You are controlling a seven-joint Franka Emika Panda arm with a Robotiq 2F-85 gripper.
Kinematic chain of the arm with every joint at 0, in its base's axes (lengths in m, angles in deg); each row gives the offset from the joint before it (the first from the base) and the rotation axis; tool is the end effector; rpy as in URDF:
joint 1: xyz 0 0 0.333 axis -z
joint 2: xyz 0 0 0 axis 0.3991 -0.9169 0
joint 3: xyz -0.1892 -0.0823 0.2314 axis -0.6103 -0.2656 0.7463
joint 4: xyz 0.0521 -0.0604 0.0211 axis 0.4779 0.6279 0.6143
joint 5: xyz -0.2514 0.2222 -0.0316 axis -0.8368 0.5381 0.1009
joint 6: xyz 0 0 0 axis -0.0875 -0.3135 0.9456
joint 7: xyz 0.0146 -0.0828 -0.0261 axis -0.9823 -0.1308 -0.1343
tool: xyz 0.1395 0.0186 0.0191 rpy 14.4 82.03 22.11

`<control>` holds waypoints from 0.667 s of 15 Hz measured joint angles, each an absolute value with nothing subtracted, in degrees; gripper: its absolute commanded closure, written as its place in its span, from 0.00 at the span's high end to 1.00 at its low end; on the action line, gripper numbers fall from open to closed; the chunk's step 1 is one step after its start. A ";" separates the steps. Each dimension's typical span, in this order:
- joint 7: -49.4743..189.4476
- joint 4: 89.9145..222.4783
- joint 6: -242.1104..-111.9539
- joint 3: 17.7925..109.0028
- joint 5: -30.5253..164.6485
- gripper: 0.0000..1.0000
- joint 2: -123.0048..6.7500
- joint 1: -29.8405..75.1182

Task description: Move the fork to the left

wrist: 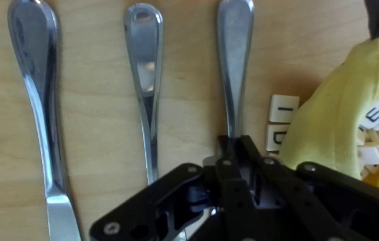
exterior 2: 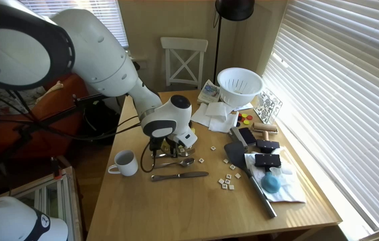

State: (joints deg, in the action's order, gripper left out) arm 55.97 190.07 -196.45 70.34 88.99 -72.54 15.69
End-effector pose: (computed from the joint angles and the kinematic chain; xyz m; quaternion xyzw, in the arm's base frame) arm 0.5034 0.0919 0.1410 -0.9716 0.2201 0.0484 0.0716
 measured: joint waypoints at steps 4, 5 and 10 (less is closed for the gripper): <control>55.65 190.02 -196.45 69.97 88.68 0.43 -72.55 15.23; 55.65 190.01 -196.45 69.84 88.68 0.48 -72.52 15.24; 56.19 191.90 -196.36 69.77 88.83 0.83 -68.15 18.44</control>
State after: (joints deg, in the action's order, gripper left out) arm 56.19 191.90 -196.36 69.77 88.83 -68.15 18.44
